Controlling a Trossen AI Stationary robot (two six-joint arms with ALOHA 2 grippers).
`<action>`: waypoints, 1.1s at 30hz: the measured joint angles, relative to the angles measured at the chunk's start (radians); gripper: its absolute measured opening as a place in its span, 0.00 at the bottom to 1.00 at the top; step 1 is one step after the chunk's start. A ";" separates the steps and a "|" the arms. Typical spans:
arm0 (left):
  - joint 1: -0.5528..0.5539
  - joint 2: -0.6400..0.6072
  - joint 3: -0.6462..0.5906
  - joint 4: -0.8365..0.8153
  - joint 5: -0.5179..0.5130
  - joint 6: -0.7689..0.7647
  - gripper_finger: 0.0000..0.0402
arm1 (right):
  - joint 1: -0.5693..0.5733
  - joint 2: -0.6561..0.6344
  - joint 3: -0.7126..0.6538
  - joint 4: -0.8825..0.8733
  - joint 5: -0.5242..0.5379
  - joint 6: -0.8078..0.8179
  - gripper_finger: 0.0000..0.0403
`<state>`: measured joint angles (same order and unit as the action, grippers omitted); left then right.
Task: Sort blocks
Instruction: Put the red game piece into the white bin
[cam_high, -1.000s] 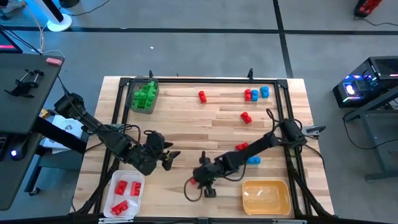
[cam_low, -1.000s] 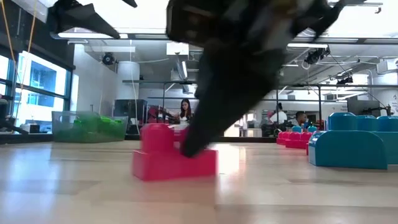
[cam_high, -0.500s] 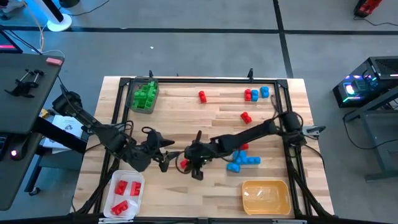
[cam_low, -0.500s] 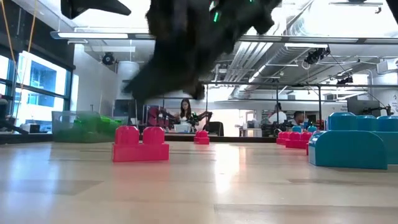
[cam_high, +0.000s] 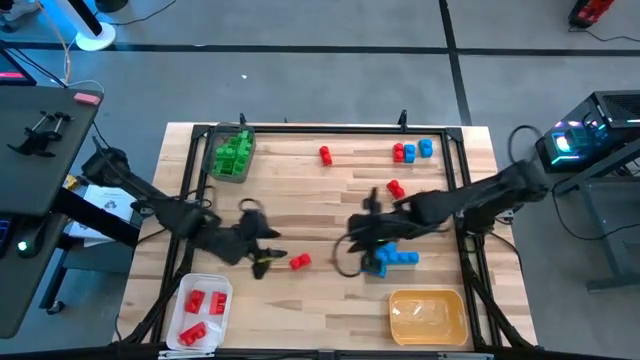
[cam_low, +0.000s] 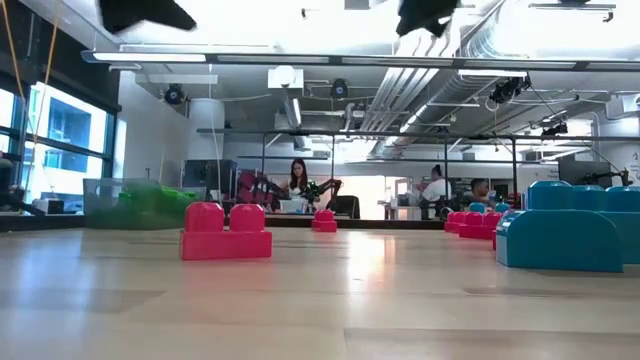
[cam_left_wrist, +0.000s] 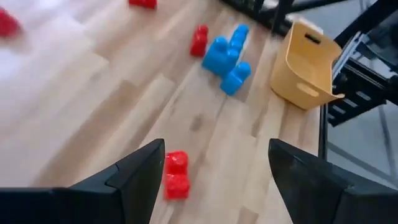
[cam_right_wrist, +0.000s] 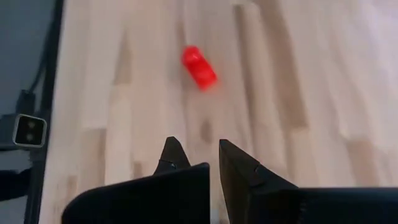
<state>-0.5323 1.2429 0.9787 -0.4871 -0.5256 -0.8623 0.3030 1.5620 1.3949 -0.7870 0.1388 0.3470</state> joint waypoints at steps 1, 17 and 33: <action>0.031 0.030 0.000 0.033 0.057 -0.002 0.68 | 0.007 -0.033 -0.011 -0.033 0.029 0.031 0.00; 0.181 0.678 0.440 -0.311 0.340 0.028 0.67 | 0.098 -0.335 -0.256 -0.085 0.291 0.448 0.00; 0.218 0.757 0.443 -0.317 0.387 0.066 0.67 | 0.098 -0.331 -0.280 -0.045 0.279 0.458 0.00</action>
<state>-0.3140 2.0003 1.4212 -0.8037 -0.1390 -0.7964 0.4011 1.2308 1.1149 -0.8322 0.4175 0.8047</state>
